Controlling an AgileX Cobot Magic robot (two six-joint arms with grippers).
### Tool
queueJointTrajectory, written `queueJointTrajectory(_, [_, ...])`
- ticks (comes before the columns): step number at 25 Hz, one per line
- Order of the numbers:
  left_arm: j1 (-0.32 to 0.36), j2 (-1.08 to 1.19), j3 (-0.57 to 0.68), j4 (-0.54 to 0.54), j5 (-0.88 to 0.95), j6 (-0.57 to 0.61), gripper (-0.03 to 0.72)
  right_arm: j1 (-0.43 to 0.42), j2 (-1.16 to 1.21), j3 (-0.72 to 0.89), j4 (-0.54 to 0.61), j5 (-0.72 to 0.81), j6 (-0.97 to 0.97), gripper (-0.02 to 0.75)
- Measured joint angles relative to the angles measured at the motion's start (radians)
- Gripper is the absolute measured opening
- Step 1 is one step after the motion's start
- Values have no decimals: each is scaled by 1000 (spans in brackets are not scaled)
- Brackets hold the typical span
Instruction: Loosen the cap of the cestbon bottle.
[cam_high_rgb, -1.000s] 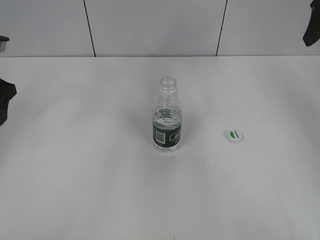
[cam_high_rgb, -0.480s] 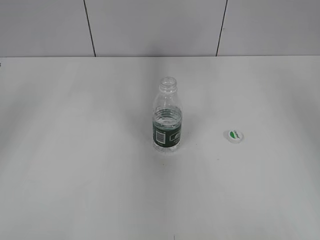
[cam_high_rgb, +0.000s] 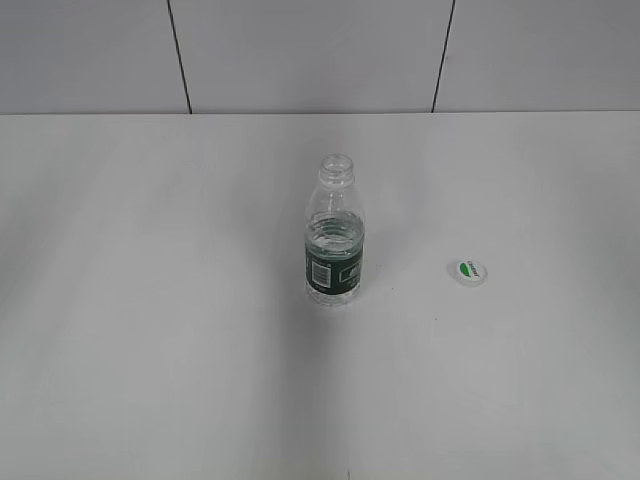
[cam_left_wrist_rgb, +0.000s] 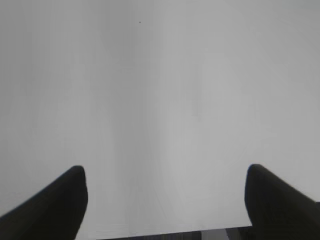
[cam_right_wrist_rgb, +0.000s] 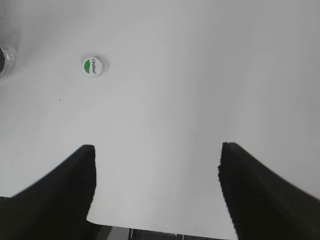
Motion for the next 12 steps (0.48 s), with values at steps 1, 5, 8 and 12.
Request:
queueJointTrajectory(1, [0,-28,19,-8,0,0,580,0,-25,15,0,1,2,582])
queueJointTrajectory(5, [0,-147,110,-42,0,0,580,0,-119,66,-1,1,9,582])
queueJointTrajectory(8, [0,-240,176,-47,1,0,580,0,-186,108,-1,1,16,582])
queueJointTrajectory(12, [0,-381,256,-56,2,0,580,0,-281,190,-1,1,48,582])
